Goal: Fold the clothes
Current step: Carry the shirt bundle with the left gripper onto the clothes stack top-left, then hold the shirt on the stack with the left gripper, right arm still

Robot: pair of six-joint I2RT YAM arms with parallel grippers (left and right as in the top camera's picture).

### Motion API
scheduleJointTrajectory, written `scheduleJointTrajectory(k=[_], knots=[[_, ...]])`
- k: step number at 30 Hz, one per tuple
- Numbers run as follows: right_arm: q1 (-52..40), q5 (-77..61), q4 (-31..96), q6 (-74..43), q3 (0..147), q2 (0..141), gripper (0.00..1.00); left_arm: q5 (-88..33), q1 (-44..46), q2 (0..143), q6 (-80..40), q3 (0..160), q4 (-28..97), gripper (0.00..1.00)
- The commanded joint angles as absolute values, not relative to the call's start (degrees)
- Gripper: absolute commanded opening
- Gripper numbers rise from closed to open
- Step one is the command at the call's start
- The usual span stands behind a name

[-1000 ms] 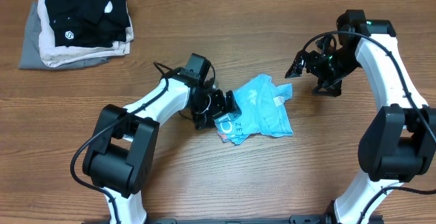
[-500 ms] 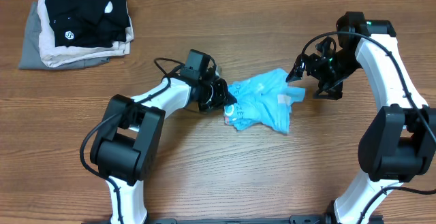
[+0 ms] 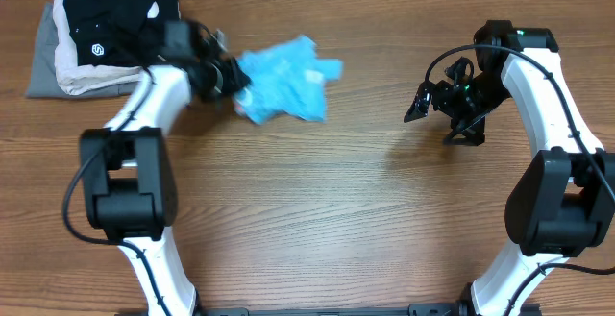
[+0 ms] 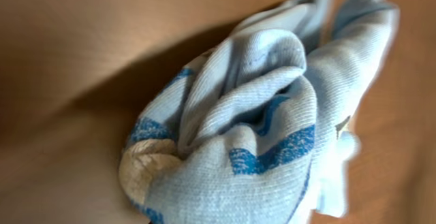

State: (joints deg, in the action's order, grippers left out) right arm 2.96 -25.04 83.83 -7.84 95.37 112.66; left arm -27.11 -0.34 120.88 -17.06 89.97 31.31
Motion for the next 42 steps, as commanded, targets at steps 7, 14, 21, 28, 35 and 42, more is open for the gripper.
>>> scheduleJointTrajectory(k=[7,14,21,28,35,42], knots=[[3.0,-24.4,84.3,-7.4,96.8,111.3,0.98,-20.8,-6.7,120.4,-3.8,114.1,38.4,0.04],[3.0,-24.4,84.5,-7.4,96.8,111.3,0.98,-17.5,-11.6,120.4,-2.5,122.1,38.8,0.04],[3.0,-24.4,85.0,-7.4,96.8,111.3,0.98,-14.0,-17.2,121.1,-1.5,122.4,38.5,0.04],[3.0,-24.4,85.0,-7.4,96.8,111.3,0.98,-14.2,-20.0,122.4,-4.8,122.4,37.6,0.04],[3.0,-24.4,85.0,-7.4,96.8,111.3,0.98,-21.5,-17.2,122.3,-5.0,125.3,39.1,0.04],[3.0,-24.4,84.4,-7.4,96.8,111.3,0.98,-24.0,-9.5,122.3,-5.6,133.1,47.0,0.04]])
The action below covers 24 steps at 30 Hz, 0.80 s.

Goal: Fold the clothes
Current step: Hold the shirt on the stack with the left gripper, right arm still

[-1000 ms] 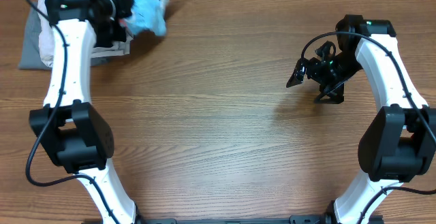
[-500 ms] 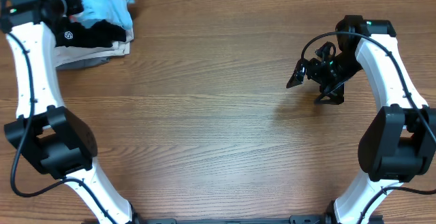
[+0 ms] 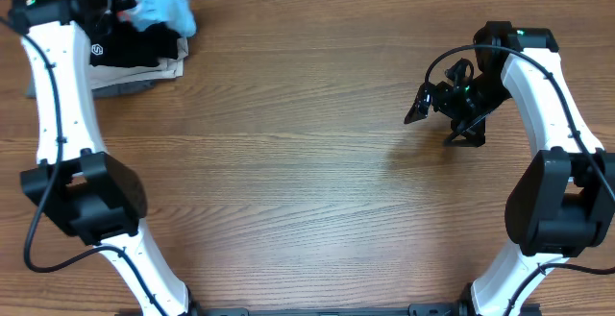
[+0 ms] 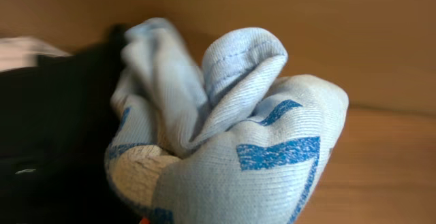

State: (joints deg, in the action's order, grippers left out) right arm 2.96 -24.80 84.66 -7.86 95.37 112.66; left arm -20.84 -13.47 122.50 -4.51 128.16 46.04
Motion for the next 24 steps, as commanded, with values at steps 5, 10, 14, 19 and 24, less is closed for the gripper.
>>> scheduleJointTrajectory(k=[5,10,14,19,24], knots=[[3.0,-23.6,84.3,-7.2,96.8,111.3,0.98,-19.6,-4.8,122.3,-10.5,136.0,48.9,0.04],[3.0,-22.9,84.4,-7.2,96.8,111.3,0.98,-14.1,-5.0,122.5,-14.3,136.0,48.3,0.04],[3.0,-23.0,84.3,-7.2,96.8,111.3,0.98,-13.3,-7.8,122.5,-14.4,136.0,47.9,0.04],[3.0,-23.0,84.4,-7.3,96.8,111.3,0.98,-12.1,-12.9,125.4,-14.4,136.0,47.8,0.04],[3.0,-23.2,84.4,-7.5,96.8,111.3,0.98,-11.8,-17.0,133.9,-15.3,136.0,47.0,0.04]])
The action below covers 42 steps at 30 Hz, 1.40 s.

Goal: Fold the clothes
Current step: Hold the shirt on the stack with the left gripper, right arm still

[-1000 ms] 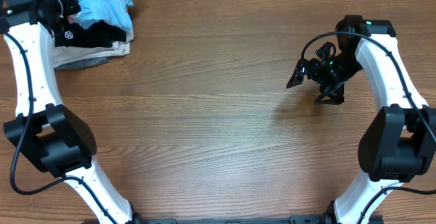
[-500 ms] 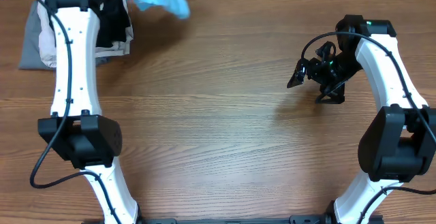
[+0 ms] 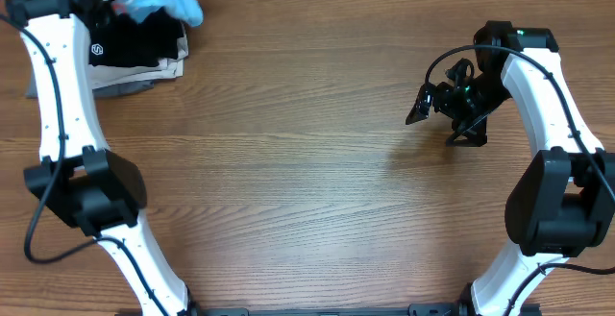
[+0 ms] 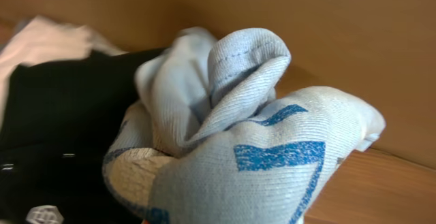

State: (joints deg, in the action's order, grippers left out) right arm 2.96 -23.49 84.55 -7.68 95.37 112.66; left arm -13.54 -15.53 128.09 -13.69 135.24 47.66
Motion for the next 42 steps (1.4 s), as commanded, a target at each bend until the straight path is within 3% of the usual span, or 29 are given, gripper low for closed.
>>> scheduleJointTrajectory(k=[1,7,9,11,12,13,14,16,20,22,26,37,42], knots=[[3.0,-23.2,84.4,-7.5,96.8,111.3,0.98,-10.0,-17.8,135.9,-16.2,136.0,46.3,0.04],[2.8,-23.2,86.1,-7.5,96.8,111.3,0.98,2.5,-22.9,143.4,-20.9,136.0,42.8,0.08],[2.5,-23.2,86.2,-7.5,96.8,111.3,0.98,5.8,-24.4,144.1,-20.8,136.0,42.3,0.23],[2.0,-23.2,86.2,-7.5,96.8,111.3,0.98,11.4,-25.9,144.0,-22.0,136.0,42.7,0.24],[1.5,-23.2,86.1,-7.5,96.8,111.3,0.98,11.6,-26.7,143.2,-21.7,136.5,42.8,0.49],[1.1,-23.2,85.8,-7.5,96.8,111.3,0.98,11.5,-27.2,142.4,-21.6,137.2,43.1,0.55],[0.6,-23.2,85.4,-7.9,96.8,111.3,0.98,10.9,-27.4,141.3,-20.9,138.4,43.0,0.52],[0.1,-23.1,84.9,-8.7,96.8,111.3,0.98,10.1,-27.3,139.7,-19.6,140.4,43.4,0.55],[-0.8,-23.2,84.3,-9.0,96.8,111.3,0.98,4.4,-25.1,136.4,-16.6,145.0,43.7,0.79],[-0.9,-23.2,84.4,-9.0,96.8,111.3,0.98,2.2,-24.3,135.9,-16.6,145.6,43.5,0.8],[-1.1,-23.2,84.3,-9.2,96.8,111.3,0.98,0.2,-21.9,136.1,-16.7,145.6,44.4,0.73],[-1.1,-23.2,84.1,-9.2,96.8,111.3,0.98,-2.4,-14.4,138.9,-16.7,145.5,48.1,0.08],[-1.1,-23.1,84.1,-9.2,96.8,111.3,0.98,-1.2,-14.2,142.8,-16.7,145.5,45.1,0.04]])
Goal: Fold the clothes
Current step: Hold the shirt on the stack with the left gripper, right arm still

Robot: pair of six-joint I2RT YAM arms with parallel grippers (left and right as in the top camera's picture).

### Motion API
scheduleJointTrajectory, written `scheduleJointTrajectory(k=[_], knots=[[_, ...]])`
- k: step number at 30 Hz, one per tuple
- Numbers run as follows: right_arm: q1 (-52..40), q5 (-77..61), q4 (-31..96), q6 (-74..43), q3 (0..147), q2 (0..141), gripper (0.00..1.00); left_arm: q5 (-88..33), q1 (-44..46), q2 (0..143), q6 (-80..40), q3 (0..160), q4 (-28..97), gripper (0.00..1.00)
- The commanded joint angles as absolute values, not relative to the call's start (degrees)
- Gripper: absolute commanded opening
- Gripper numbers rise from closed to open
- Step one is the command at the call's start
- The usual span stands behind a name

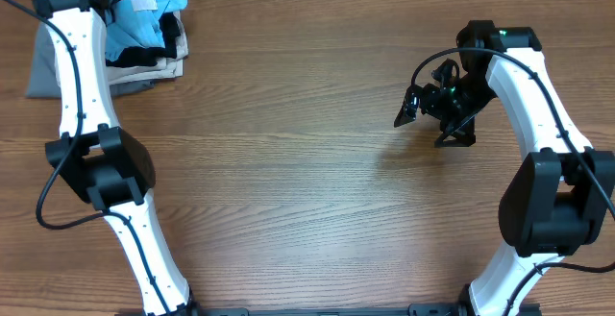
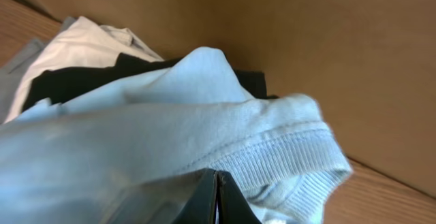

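A light blue garment (image 1: 137, 15) lies bunched on top of a stack of folded clothes (image 1: 144, 64) at the table's far left corner. My left gripper is right against it. In the left wrist view its two dark fingers (image 2: 231, 200) are pressed together, and the blue garment (image 2: 204, 115) meets their tips and drapes over the left one. Beneath it lie a black garment (image 2: 68, 81) and a white one (image 2: 78, 43). My right gripper (image 1: 405, 108) hovers open and empty above the table on the right.
A grey garment (image 1: 38, 66) sticks out from under the stack on its left. A brown cardboard wall (image 2: 306, 40) stands just behind the stack, along the table's far edge. The wooden table (image 1: 307, 191) spreads between the two arms.
The blue garment was bunched up above the stack; now it is lowered and spread across the stack's top, and the left fingers show beneath it. The right arm has shifted slightly left.
My left gripper held the bunched blue garment over the table to the right of the stack. It then held the garment at the stack's far edge, then over the black top garment. Now the garment rests on the stack. The right gripper hovered empty throughout.
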State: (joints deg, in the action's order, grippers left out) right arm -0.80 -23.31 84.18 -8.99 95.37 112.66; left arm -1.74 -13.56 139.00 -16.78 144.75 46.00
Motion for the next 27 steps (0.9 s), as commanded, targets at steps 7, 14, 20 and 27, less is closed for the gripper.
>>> scheduleJointTrajectory(k=[7,14,20,27], knots=[[-1.1,-23.2,84.2,-10.7,96.8,111.3,0.98,-2.8,-15.9,151.3,-16.5,145.5,35.2,0.04],[-2.3,-23.1,86.1,-11.5,96.8,111.3,0.98,0.7,-17.0,153.4,-15.0,146.1,22.0,0.04],[-4.6,-22.9,84.8,-12.0,96.8,111.3,0.98,0.0,-18.7,146.6,-14.6,152.1,30.1,0.05],[-5.1,-22.5,84.2,-12.0,96.8,111.3,0.98,0.1,-18.7,140.8,-9.8,152.7,36.9,0.08]])
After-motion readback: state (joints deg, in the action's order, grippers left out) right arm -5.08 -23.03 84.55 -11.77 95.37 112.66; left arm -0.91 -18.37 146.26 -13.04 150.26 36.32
